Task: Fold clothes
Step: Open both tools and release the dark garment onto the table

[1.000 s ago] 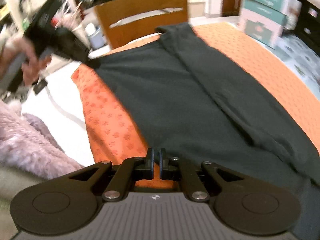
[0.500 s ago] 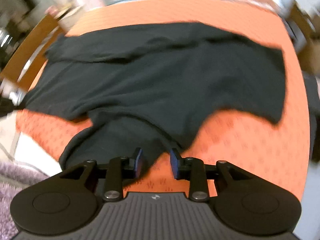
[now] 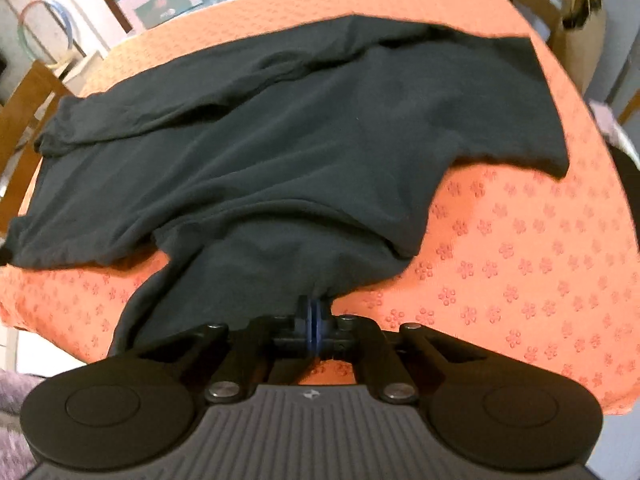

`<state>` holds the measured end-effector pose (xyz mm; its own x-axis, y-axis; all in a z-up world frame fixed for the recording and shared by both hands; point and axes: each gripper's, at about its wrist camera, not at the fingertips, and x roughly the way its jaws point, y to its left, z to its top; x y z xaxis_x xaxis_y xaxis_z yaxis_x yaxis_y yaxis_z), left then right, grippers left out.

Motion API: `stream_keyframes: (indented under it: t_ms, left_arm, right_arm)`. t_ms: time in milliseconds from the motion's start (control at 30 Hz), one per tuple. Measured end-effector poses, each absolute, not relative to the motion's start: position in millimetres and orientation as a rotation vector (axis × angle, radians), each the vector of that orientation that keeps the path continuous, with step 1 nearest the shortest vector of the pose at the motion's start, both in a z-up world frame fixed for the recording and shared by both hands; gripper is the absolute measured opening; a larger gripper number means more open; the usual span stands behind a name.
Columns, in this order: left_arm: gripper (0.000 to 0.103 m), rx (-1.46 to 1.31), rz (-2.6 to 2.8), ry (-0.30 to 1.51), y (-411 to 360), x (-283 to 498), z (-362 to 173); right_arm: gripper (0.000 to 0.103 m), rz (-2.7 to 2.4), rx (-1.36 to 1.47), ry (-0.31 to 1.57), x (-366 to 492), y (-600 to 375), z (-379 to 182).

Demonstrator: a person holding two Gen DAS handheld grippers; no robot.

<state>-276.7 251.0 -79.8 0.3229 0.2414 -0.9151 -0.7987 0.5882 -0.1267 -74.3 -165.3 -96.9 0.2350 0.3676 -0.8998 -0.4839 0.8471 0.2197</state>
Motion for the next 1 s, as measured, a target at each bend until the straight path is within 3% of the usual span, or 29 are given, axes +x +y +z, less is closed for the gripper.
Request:
stream_keyframes:
  t_ms: [300, 567, 867, 1000]
  left_arm:
    - [0.006, -0.544, 0.587, 1.095, 257.2, -263.1, -59.5]
    - [0.008, -0.578, 0.593, 1.2, 270.7, -270.4, -90.9]
    - [0.029, -0.599, 0.618, 1.138, 282.1, -285.7, -59.1]
    - [0.049, -0.614, 0.632, 1.069, 284.0, -285.0, -38.7]
  right_arm:
    - [0.001, 0.47, -0.145, 1.176, -114.7, -194.0, -32.5]
    - [0.002, 0.422, -0.183, 1.234, -122.1, -193.2, -59.3]
    - [0.006, 0.461, -0.252, 1.231, -124.1, -187.3, -34.7]
    - [0.007, 0.497, -0.259, 1.172, -116.0, -178.9, -15.4]
